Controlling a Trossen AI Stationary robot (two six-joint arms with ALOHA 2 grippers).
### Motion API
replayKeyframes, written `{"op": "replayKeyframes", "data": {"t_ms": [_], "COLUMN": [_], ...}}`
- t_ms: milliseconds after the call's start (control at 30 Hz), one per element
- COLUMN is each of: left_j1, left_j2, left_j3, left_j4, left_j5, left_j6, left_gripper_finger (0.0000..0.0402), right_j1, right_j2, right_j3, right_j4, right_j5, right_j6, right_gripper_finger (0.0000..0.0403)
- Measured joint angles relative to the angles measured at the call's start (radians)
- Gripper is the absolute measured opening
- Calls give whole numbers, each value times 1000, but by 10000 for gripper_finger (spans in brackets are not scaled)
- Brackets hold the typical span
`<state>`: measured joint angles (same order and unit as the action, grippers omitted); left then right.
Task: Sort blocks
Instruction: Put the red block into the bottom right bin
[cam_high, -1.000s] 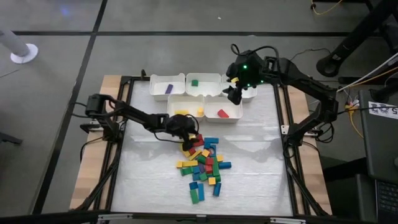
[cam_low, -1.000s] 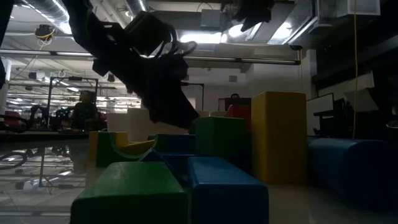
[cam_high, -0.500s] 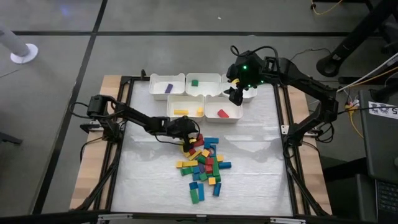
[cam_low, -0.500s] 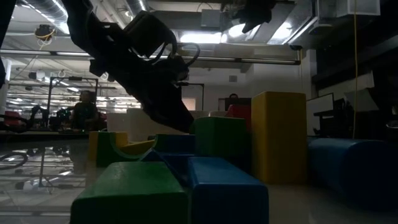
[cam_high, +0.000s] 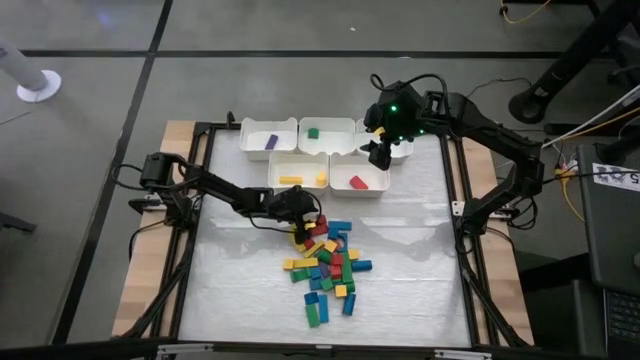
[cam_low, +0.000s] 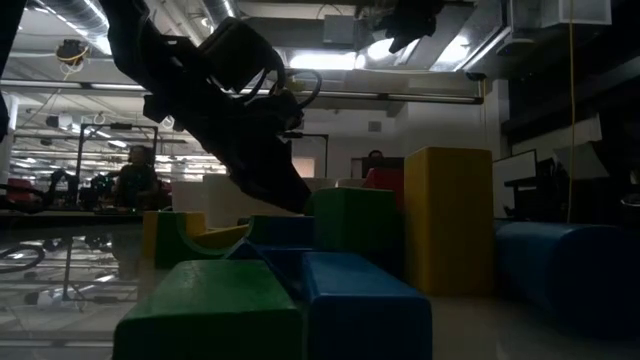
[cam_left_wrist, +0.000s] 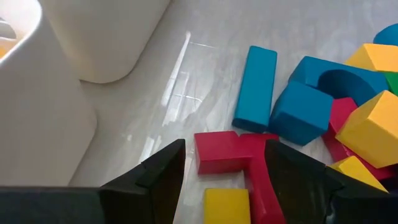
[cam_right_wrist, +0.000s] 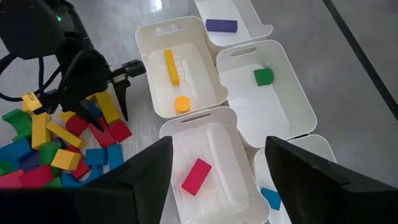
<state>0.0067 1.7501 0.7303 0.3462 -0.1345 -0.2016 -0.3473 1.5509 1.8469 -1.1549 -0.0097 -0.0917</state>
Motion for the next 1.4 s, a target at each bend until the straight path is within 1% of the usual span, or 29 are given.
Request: {"op": "replayKeyframes", "data": {"t_ms": [200, 300, 400, 567, 667, 867, 1000, 1200, 1333, 1400], "left_j1": [0, 0, 2, 2, 2, 0, 1, 3, 11, 25], "left_j2": [48, 79, 85, 85, 85, 85, 85, 52, 34, 34], "left_j3": [2, 2, 2, 2, 2, 1, 1, 5, 6, 7], "left_j4": [20, 64, 76, 76, 74, 93, 130, 255, 407, 487], "left_j5": [0, 0, 0, -1, -1, -4, 5, 67, 72, 57], "left_j6": [-7, -25, -57, -59, -87, -112, -165, -265, -296, -311], "left_gripper_finger": [209, 209, 209, 207, 188, 120, 118, 118, 121, 120], "right_j1": [0, 0, 0, 0, 0, 0, 0, 0, 0, 0], "right_j2": [0, 0, 0, 0, 0, 0, 0, -1, -10, -13], "right_j3": [0, 0, 0, 0, 0, 0, 0, -1, -1, -1], "right_j4": [1, 0, 0, 0, 0, -2, -24, -79, -84, -79], "right_j5": [0, 0, 0, 0, 0, 0, 0, 0, 21, 41], "right_j6": [0, 0, 0, 0, 0, 0, 0, -1, -5, -6], "right_gripper_finger": [257, 257, 257, 257, 257, 257, 257, 257, 257, 257]}}
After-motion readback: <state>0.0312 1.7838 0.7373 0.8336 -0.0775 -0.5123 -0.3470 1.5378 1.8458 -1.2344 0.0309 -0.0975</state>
